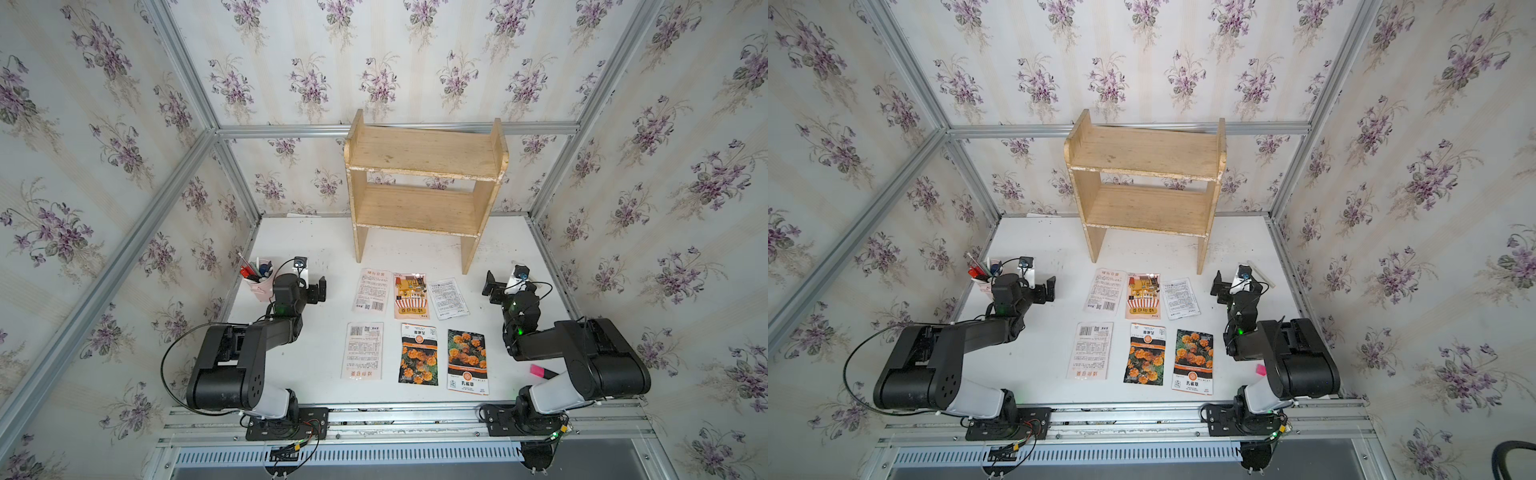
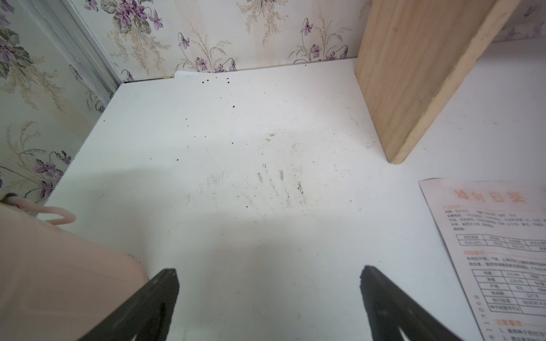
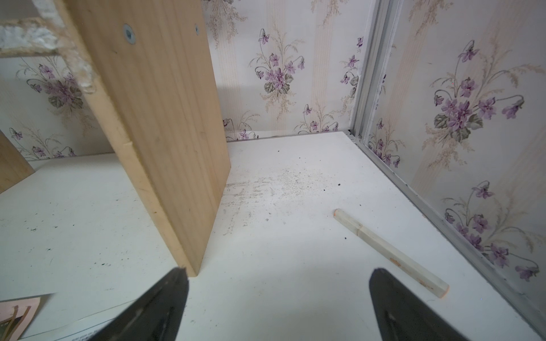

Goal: Take the seed bag off the shelf
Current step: Reset both arms

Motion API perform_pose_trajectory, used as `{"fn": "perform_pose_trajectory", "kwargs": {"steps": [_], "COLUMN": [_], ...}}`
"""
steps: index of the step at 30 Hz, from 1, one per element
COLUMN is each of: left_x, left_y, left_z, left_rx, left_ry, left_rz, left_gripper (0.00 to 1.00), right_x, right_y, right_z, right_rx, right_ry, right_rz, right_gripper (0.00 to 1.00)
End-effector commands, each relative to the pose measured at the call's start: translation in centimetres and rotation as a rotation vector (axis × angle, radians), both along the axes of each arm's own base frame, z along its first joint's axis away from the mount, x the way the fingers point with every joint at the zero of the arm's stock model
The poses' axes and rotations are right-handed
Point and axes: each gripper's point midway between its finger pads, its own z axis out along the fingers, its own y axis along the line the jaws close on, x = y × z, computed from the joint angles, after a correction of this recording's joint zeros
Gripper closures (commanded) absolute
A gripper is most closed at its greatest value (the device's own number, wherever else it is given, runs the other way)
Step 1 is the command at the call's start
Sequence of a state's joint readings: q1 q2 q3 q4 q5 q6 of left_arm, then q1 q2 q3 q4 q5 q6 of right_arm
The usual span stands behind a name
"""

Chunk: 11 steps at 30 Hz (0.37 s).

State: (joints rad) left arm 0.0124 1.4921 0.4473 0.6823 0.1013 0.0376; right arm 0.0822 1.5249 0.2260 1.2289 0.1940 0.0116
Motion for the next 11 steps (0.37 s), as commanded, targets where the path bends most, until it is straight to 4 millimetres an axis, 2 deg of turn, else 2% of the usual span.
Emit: {"fn": "perform_pose_trajectory", "kwargs": {"steps": [1,11], "left_x": [0.19,0.17], "left_y": [0.32,0.33], "left_z": [0.27,0.27], "left_rx": [0.018,0.019], "left_ry": [-0.008,-0.008], "left_rz": [0.011,0.011], "left_gripper": [0.0,0.0], "right_x": [0.07,0.08], "right_y": [-0.1,0.09], "right_z": [0.56,0.43], "right_rx": [0.007,0.005], "right_ry": [-0.025,-0.022], "right_rz": [-0.006,0.011], "right_gripper": [0.0,0.0]}}
